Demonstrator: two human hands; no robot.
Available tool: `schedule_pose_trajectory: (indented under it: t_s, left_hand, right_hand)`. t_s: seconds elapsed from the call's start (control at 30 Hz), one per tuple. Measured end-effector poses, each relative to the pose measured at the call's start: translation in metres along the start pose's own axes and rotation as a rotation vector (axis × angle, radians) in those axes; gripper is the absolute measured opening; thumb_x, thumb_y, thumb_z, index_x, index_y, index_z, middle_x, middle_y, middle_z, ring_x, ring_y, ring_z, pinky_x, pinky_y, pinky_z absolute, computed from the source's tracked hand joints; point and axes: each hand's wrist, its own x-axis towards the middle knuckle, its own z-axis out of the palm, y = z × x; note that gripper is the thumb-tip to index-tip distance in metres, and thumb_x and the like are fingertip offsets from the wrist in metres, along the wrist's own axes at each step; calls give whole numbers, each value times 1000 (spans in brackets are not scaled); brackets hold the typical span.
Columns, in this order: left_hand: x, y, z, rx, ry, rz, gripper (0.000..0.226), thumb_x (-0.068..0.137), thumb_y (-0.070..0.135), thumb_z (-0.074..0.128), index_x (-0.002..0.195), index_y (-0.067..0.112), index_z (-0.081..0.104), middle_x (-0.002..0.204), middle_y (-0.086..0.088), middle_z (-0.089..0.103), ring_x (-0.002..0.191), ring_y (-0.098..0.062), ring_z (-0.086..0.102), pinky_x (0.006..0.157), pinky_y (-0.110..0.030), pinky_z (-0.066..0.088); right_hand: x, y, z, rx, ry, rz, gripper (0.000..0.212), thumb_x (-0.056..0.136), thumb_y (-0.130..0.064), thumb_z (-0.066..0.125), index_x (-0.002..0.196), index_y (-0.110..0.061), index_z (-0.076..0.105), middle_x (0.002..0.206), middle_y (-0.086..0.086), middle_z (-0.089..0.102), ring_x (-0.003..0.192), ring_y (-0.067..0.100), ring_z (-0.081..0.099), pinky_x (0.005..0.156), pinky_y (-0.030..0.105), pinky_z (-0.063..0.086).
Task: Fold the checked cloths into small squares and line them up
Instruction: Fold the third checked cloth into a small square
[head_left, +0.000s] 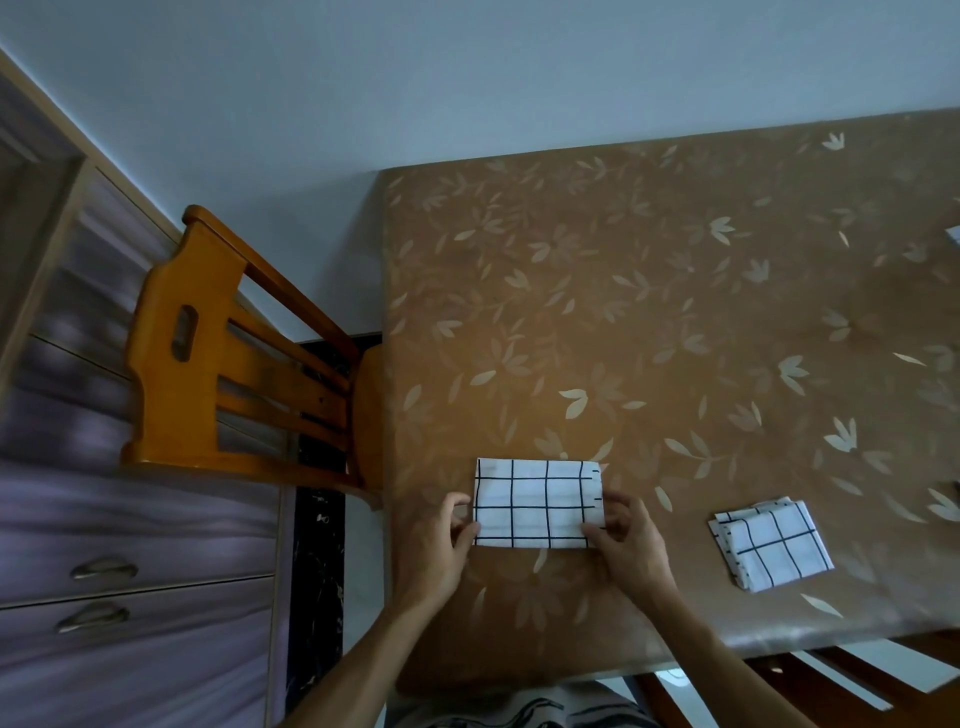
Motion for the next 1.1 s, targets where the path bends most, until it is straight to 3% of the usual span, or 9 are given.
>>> schedule_pose_trajectory:
  t_s: [0.1,0.23,0.3,0.37,0.57,0.73,0.87,1.0,1.1]
  left_hand:
    - [-4,4,2,93,66,47,26,95,33,63,121,31,59,93,16,66,80,2,58,62,-5,37]
    - [-6,2,11,326,150,283,30,95,31,63,124,23,59,116,2,63,91,-9,63,67,-17,50]
    - [-2,7,21,450,164,528,38,92,28,67,129,20,59,132,-7,59,114,-20,61,87,-29,54]
    - [4,17,32,569,112,673,46,95,30,61,138,20,52,148,-12,48,136,-28,48,107,-40,43]
    - [21,13,39,692,-121,444,72,100,57,25,158,14,16,166,-8,7,153,-30,7,121,-53,17]
    - [26,10,35,748,-206,452,74,100,61,20,158,17,11,167,-6,1,154,-28,-1,120,-57,19]
    - [26,11,34,749,-233,442,73,100,61,17,158,19,7,167,-5,-1,154,-27,-4,120,-56,13]
    - [28,11,33,780,-242,419,73,100,61,11,158,18,14,167,-6,4,153,-28,9,117,-53,12]
    - [28,8,32,781,-221,399,77,98,67,16,159,20,12,167,-9,3,154,-27,5,119,-52,10]
  right_hand:
    - [-1,-2,-1,-1,6,8,49,84,-22,75,125,-30,49,96,-4,71,86,8,67,65,20,51]
    - [-2,-3,1,-24,28,12,51,83,-23,75,126,-29,48,96,-5,70,86,7,67,70,28,56]
    - [-2,-3,1,-26,31,18,51,83,-23,75,126,-29,48,97,-6,70,87,6,67,69,26,57]
    - [-2,-3,2,-18,29,22,50,84,-23,74,126,-29,49,100,-5,70,88,7,67,66,21,55]
    - [-8,-6,0,-53,31,9,46,86,-24,72,126,-25,49,100,-7,69,86,5,68,61,15,54]
    - [-20,-6,17,-630,227,-407,46,88,-17,61,132,-12,47,133,11,51,121,27,50,99,42,48]
    - [-12,-16,44,-761,10,-646,59,90,-26,55,144,-9,40,157,14,29,145,28,27,114,46,31]
    - [4,-12,61,-855,-206,-539,73,93,-50,18,156,-16,7,162,1,-8,150,17,-9,123,41,5]
    - [12,0,55,-938,-171,-542,67,98,-50,10,156,-15,4,163,2,-8,151,19,-4,120,39,4]
